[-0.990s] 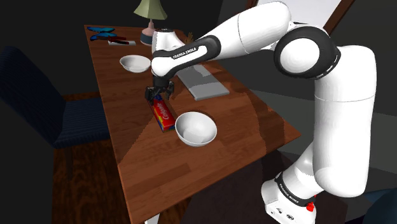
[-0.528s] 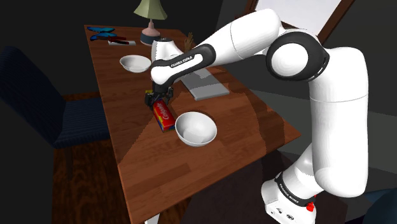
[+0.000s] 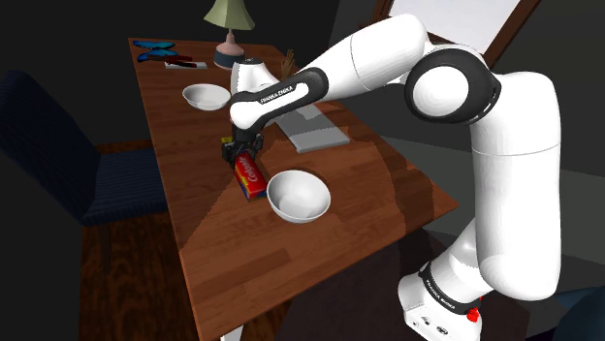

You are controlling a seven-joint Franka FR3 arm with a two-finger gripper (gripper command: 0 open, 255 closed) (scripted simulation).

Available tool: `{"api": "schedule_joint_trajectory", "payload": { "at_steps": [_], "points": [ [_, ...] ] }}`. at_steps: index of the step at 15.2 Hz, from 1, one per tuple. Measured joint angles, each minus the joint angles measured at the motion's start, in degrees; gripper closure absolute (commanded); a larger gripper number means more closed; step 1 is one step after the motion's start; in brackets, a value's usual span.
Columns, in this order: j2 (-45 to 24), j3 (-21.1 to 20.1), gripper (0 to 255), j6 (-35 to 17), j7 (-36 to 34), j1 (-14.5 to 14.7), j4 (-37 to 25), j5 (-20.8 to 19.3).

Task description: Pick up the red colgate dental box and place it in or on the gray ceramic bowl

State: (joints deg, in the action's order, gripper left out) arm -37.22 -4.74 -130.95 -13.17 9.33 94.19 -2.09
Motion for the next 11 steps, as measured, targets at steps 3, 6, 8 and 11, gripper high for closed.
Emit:
{"api": "schedule_joint_trajectory", "payload": {
  "at_steps": [3, 6, 8, 11],
  "points": [
    [0.0, 0.0, 255, 0.0, 0.0, 0.0, 0.0, 0.0],
    [0.0, 0.0, 255, 0.0, 0.0, 0.0, 0.0, 0.0],
    [0.0, 0.0, 255, 0.0, 0.0, 0.0, 0.0, 0.0],
    [0.5, 0.0, 255, 0.6, 0.0, 0.0, 0.0, 0.0]
  ]
}}
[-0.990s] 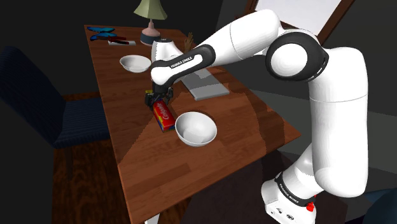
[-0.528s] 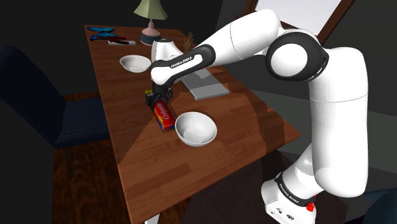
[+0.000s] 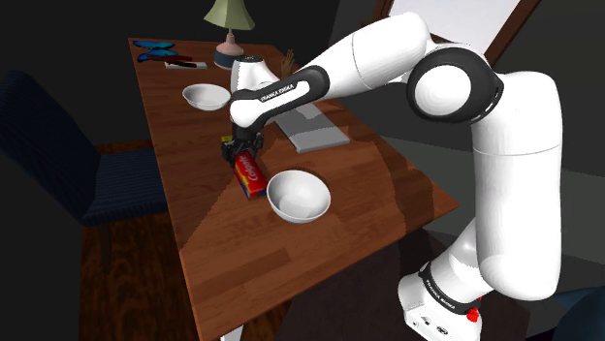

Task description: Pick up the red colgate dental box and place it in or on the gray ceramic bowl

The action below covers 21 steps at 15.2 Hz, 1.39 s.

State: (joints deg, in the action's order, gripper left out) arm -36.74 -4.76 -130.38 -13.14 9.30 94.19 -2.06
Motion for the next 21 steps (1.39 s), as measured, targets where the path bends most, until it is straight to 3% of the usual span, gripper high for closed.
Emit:
{"api": "schedule_joint_trajectory", "payload": {
  "at_steps": [21],
  "points": [
    [8.1, -0.5, 255, 12.0, 0.1, -0.2, -3.9, 0.7]
  ]
}}
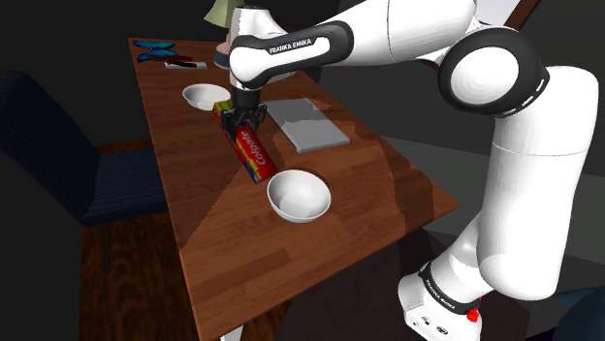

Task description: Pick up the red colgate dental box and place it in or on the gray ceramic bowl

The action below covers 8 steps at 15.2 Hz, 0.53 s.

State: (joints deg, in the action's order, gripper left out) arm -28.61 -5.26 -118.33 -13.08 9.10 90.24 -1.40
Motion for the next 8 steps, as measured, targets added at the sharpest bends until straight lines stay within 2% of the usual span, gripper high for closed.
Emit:
{"api": "schedule_joint_trajectory", "payload": {
  "at_steps": [7, 8],
  "points": [
    [1.9, -0.1, 255, 4.2, 0.2, -0.2, -2.4, 0.2],
    [3.0, -0.1, 255, 3.9, 0.2, -0.2, -0.8, 0.3]
  ]
}}
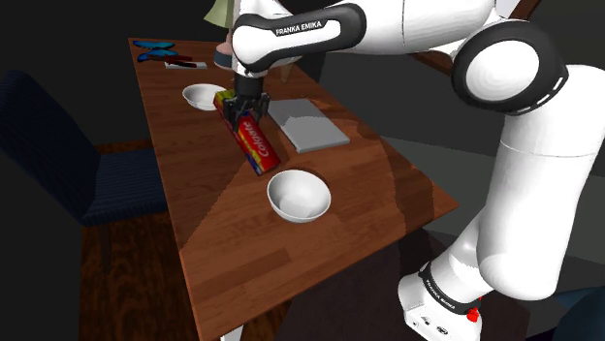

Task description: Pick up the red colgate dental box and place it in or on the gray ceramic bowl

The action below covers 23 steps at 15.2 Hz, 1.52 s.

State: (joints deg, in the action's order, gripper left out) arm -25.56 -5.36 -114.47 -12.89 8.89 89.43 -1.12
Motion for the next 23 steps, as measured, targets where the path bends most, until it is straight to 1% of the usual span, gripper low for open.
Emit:
{"api": "schedule_joint_trajectory", "payload": {
  "at_steps": [2, 3, 8, 11, 15, 17, 18, 23],
  "points": [
    [4.0, -0.2, 255, -1.8, 0.0, -0.2, 5.8, 0.3],
    [6.6, -0.2, 255, -3.2, 0.1, -0.3, 9.8, 0.5],
    [18.0, -0.6, 255, -6.9, 0.3, -0.6, 24.9, 1.7],
    [24.8, -0.7, 255, -8.7, 0.7, -0.7, 33.4, 2.6],
    [33.9, -0.9, 255, -9.5, 1.0, -0.3, 43.3, 3.8],
    [37.8, -0.7, 255, -9.7, 1.5, -0.3, 47.3, 4.2],
    [38.3, -0.8, 255, -10.2, 1.4, -0.2, 48.4, 4.3],
    [37.4, -0.8, 255, -14.0, 1.5, -0.2, 51.2, 4.4]
  ]
}}
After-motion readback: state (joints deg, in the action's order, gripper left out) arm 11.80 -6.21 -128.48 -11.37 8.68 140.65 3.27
